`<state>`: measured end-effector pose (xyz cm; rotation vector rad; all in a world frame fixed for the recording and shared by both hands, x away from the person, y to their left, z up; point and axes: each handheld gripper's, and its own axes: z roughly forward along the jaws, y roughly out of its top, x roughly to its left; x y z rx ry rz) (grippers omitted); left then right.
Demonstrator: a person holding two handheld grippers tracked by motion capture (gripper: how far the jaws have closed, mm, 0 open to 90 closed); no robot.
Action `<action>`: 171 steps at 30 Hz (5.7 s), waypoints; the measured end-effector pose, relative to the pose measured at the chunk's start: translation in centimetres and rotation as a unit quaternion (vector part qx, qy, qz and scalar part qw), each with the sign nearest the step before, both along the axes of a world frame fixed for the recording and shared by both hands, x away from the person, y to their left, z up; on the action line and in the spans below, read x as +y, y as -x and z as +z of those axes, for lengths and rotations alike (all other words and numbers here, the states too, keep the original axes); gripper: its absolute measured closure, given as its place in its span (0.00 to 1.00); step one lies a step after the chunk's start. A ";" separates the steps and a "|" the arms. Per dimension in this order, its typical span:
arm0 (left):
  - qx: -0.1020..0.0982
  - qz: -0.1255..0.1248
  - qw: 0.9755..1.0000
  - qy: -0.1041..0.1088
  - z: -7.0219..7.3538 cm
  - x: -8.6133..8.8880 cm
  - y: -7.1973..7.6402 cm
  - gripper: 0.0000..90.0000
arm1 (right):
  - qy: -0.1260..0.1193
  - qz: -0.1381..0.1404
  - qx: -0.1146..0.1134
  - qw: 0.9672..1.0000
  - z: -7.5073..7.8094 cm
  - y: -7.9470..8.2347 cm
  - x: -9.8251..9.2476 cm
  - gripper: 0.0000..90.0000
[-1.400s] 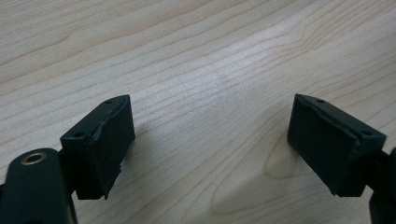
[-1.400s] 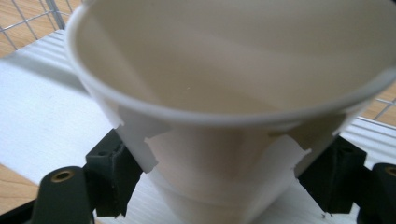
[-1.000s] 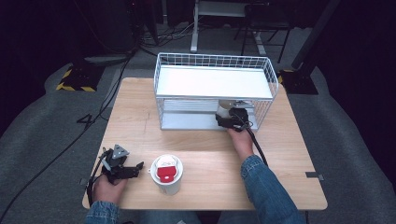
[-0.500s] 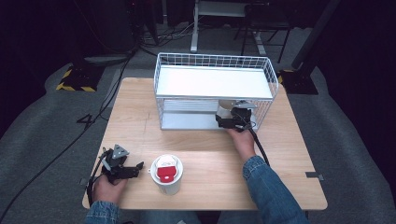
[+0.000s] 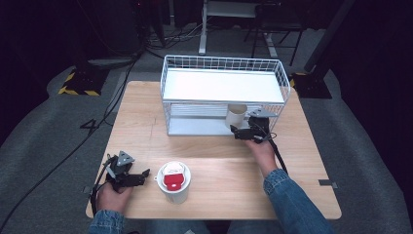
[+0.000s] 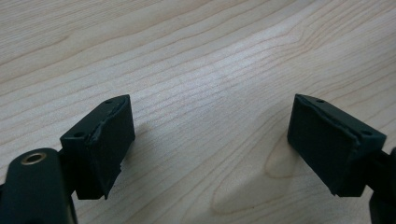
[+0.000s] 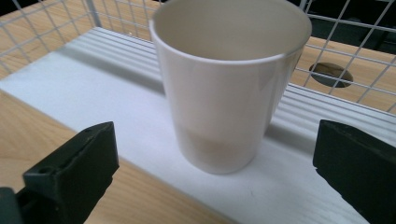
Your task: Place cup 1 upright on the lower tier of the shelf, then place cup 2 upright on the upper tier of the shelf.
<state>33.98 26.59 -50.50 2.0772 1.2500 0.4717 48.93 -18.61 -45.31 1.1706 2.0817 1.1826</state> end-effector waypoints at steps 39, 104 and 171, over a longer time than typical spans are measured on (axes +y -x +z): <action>0.000 0.002 1.000 0.000 0.0 0.0 0.0 0.17 | 0.011 0.097 -0.004 0.995 3.6 9.6 -5.0 0.01; 0.005 0.011 1.000 -0.007 0.3 0.5 1.0 0.17 | 0.075 0.079 0.093 0.990 -5.3 13.6 -11.4 0.00; -0.145 -0.140 0.964 0.175 3.6 -6.6 10.1 0.00 | 0.076 0.076 0.092 0.990 -5.3 13.4 -11.2 0.00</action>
